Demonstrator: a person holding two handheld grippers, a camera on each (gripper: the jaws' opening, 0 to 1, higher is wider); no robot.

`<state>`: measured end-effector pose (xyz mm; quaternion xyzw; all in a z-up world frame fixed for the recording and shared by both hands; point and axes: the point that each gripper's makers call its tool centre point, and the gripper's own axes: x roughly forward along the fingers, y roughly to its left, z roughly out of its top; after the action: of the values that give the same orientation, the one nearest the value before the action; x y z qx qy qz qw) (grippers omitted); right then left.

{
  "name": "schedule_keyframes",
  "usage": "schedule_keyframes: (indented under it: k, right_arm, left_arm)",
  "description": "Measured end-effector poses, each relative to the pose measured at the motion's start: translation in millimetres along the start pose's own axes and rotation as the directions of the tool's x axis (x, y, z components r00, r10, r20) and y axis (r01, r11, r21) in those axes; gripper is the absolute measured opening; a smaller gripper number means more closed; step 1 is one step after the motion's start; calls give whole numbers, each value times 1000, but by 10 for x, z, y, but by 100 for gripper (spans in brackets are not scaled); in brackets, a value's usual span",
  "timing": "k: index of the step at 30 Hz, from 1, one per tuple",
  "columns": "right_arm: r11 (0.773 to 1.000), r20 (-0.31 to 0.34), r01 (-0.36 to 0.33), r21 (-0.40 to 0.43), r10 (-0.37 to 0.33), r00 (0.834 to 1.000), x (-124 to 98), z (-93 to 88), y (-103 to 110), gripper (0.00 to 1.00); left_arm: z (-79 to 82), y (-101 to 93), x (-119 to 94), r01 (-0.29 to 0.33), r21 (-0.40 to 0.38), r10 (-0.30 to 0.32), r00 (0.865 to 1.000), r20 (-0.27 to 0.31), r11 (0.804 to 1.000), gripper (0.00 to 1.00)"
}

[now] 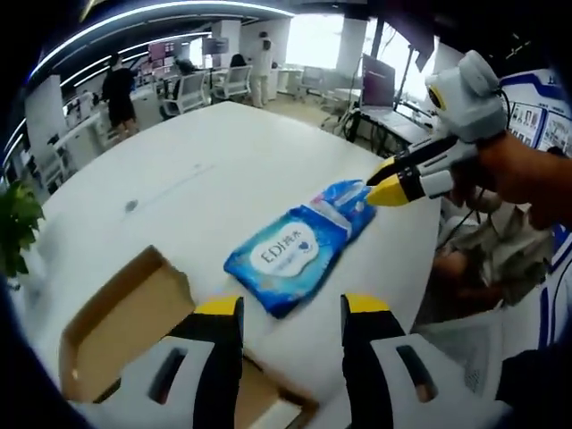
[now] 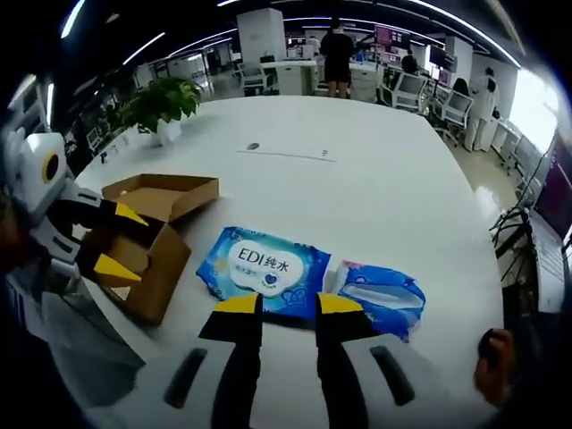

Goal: Operate the shoe box by opening the lid, removing the specified soft item, and placing it in the target area until the item is outside and the box remains undamaged.

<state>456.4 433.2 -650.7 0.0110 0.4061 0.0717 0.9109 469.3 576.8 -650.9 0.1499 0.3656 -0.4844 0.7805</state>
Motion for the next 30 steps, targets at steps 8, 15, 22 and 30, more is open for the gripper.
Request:
schedule_keyframes:
  k: [8, 15, 22, 30]
  right_arm:
    - [998, -16, -54, -38, 54, 998, 83, 1, 516, 21]
    - [992, -44, -105, -76, 102, 994, 196, 26, 946, 21]
    - [984, -65, -144, -109, 137, 988, 308, 65, 1279, 22]
    - [973, -106, -182, -140, 168, 980, 384, 23, 1575, 22]
  left_arm:
    - [-371, 319, -347, -45, -34, 44, 999, -20, 998, 42]
    - [-816, 616, -591, -83, -88, 76, 994, -79, 993, 43]
    - [-1145, 756, -712, -88, -131, 71, 990, -125, 987, 45]
    - [-1402, 785, -741, -43, -170, 14, 985, -171, 985, 44]
